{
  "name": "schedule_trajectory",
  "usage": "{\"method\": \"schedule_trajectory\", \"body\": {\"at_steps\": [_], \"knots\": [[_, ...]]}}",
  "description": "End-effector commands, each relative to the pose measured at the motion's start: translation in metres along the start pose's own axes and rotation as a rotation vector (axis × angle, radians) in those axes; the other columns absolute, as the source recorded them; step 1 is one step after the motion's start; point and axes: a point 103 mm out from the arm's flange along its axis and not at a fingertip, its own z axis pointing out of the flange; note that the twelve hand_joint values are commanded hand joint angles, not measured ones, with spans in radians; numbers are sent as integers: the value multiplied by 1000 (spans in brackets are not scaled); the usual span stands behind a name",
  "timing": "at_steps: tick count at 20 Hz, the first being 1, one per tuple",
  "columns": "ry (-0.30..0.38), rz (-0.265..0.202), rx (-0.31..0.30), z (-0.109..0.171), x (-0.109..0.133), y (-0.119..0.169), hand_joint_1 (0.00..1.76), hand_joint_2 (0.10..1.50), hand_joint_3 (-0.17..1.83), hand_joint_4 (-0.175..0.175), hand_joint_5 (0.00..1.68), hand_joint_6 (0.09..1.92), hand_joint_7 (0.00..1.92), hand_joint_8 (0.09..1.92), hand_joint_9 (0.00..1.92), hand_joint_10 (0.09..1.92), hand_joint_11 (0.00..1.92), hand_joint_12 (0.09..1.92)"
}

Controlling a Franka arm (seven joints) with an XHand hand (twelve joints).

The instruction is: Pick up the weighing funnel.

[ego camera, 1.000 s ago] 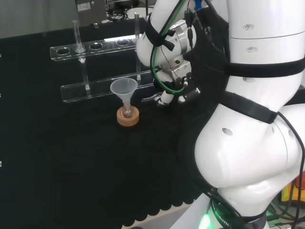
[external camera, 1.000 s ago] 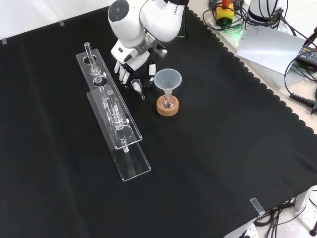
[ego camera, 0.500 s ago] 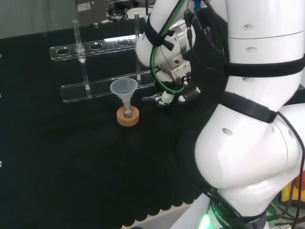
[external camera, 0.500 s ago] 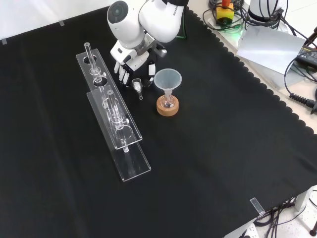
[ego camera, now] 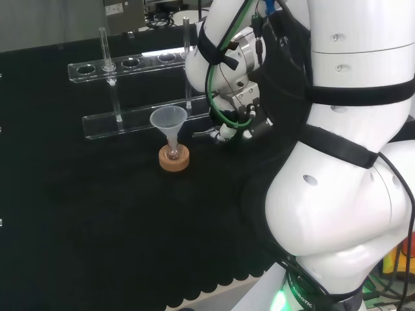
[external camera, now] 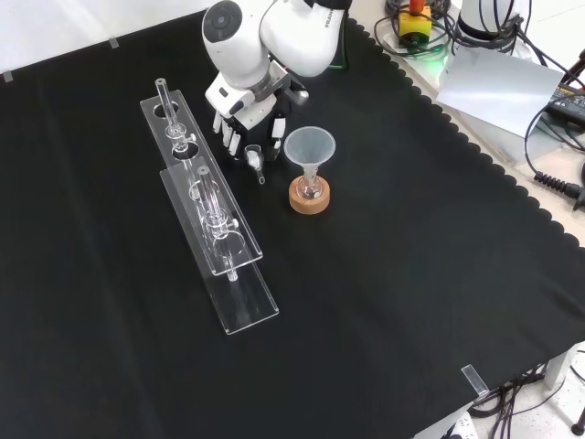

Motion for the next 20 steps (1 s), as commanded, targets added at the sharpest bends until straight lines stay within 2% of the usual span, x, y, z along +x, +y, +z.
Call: {"method": "schedule_trajectory", "body": {"at_steps": [1, 13, 20], "knots": [[-8, 7, -43, -22, -9, -6, 1105, 825, 456, 74, 1129, 854, 965, 671, 1206, 325, 922, 988], [-34, 30, -23, -56, -27, -25, 1111, 785, 535, 64, 1132, 876, 962, 668, 1216, 311, 937, 976], [-17, 56, -31, -74, -37, -40, 1113, 763, 577, 63, 1136, 882, 960, 670, 1219, 307, 940, 974]]}}
